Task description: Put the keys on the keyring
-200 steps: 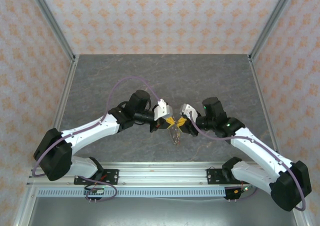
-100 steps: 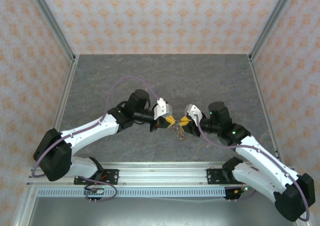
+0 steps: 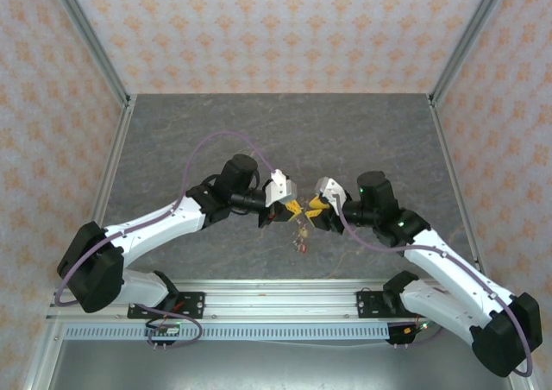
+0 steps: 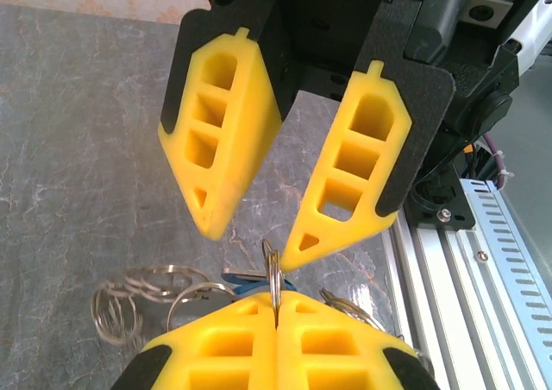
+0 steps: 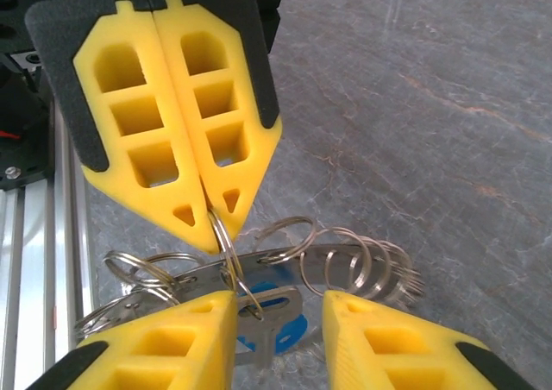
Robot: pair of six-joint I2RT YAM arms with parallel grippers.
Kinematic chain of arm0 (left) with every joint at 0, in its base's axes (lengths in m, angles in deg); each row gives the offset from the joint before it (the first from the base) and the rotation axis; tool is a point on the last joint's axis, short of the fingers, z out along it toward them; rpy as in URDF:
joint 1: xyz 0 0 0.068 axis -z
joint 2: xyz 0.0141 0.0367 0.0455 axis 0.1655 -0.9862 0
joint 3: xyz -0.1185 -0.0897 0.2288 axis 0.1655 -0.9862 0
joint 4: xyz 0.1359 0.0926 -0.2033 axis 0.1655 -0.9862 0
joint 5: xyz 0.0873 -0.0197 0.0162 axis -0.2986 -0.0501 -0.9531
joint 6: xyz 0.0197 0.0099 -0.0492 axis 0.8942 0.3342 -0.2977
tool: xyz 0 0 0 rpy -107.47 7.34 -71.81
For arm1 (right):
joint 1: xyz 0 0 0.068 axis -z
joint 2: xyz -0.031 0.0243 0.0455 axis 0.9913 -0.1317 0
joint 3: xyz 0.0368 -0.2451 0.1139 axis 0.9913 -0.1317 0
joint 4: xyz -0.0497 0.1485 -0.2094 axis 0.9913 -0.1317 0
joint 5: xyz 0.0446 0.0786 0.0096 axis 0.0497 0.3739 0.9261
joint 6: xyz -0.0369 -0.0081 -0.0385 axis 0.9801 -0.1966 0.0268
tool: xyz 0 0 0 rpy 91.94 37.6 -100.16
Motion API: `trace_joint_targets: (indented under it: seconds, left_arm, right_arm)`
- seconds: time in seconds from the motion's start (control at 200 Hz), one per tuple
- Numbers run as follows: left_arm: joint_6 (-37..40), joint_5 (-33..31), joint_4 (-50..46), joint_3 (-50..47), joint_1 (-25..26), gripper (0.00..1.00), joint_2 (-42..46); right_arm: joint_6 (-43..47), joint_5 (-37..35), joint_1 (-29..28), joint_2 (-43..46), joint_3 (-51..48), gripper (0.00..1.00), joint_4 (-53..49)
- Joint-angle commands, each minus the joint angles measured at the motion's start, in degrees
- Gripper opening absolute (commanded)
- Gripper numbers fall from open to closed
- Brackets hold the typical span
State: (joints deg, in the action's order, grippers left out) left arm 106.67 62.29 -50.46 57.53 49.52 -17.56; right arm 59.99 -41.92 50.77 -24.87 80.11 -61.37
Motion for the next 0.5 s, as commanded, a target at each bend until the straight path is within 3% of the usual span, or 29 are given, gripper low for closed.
trace_joint_targets:
  seconds: [0.0, 0.325, 0.495]
  left_arm:
    - [1.18, 0.24, 0.31, 0.68, -0.22, 0.0, 1.6]
    - [1.19, 0.55, 0.61, 0.63, -0.31, 0.0, 1.61]
    - [1.26, 0.11, 1.14, 0.52, -0.26, 0.0, 1.94]
  right_arm:
    - [0.37, 2.62, 0.21, -0.6, 1.21, 0.25, 2.35]
    - [-2.53, 0.1, 0.43, -0.7, -0.45, 0.0, 1.63]
    - [-5.98, 1.29, 0.81, -1.41, -0.3, 0.0, -0.74]
